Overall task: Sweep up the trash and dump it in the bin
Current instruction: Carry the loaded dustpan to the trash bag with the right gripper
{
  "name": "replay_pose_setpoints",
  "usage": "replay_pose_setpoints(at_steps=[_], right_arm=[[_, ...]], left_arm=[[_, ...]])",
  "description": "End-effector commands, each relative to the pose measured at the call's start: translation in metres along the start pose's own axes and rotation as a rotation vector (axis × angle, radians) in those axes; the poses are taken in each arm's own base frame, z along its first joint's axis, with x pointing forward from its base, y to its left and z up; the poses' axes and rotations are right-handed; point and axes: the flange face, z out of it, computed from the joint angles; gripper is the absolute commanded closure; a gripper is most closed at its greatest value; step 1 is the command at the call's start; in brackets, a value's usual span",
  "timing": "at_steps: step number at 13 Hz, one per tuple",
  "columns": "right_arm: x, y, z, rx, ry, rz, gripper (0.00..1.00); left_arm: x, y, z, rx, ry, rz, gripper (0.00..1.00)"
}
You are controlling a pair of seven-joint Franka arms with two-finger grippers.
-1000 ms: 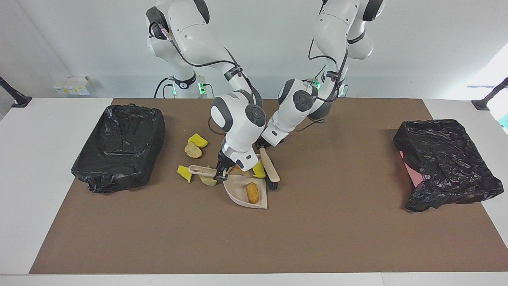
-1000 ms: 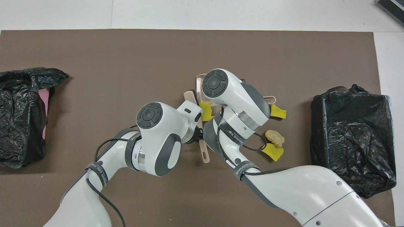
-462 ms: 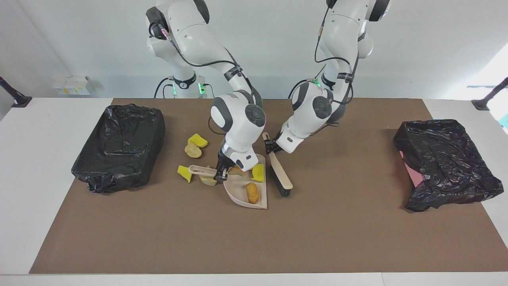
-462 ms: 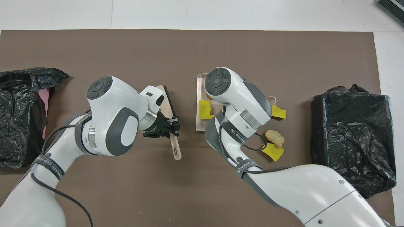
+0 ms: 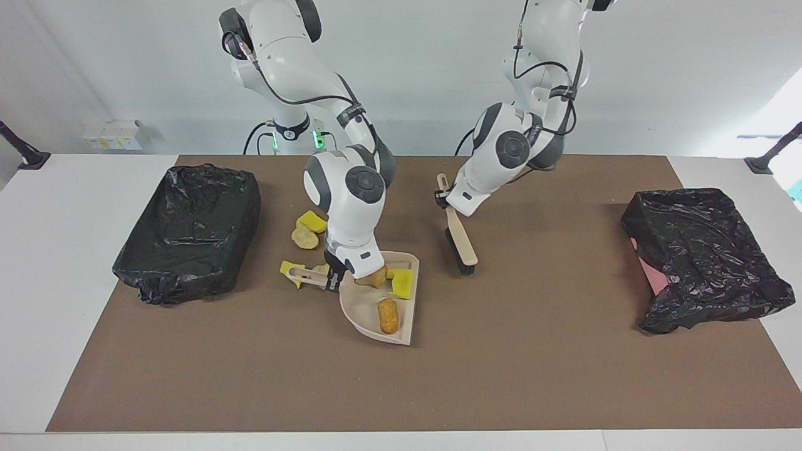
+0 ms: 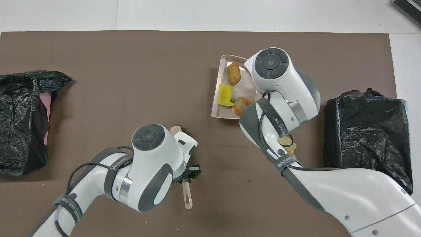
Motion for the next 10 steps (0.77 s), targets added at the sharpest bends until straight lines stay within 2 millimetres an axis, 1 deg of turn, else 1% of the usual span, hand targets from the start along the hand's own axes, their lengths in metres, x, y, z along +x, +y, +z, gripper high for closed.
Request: replay_pose_setpoints(at_steps=[1,2,3,4,6,7,8,9,10], right_arm=[[-0.071,-0.005,-0.032,0.004,0.027,0.016,1.00],[-0.097,-0.006,-0.040,0.000,0.023,-0.007,1.00],[-0.129,-0.006,-0.046,0.002,0.016,-0.024,1.00],[-0.152,-0.012,-0.050,0.009,0.008,-0.030,1.00],[-0.194,-0.033,-0.065,0.005,-0.003,0.003,1.00],[-0.220,-0.038,-0.069,0.004,-0.010,-0.006,1.00],[-0.244,-0.040,-0.072,0.003,-0.014,-0.078,1.00],[-0.267,-0.044,-0.073,0.005,-0.018,-0.123,1.00],[-0.284,-0.047,-0.072,0.011,-0.025,-0.163,1.00]], left_arm=[[-0.059,-0.019,0.025,0.033,0.068,-0.005,1.00],[-0.069,-0.023,0.034,0.047,0.062,-0.018,1.00],[-0.072,-0.027,0.038,0.052,0.057,-0.042,1.00],[-0.073,-0.026,0.038,0.046,0.055,-0.072,1.00],[-0.078,-0.023,0.040,0.050,0.050,-0.070,1.00],[-0.073,-0.024,0.039,0.046,0.049,-0.054,0.52],[-0.069,-0.024,0.036,0.041,0.049,-0.038,0.01],[-0.063,-0.019,0.028,0.032,0.049,-0.039,0.00],[-0.047,-0.019,0.021,0.018,0.048,-0.062,0.00]])
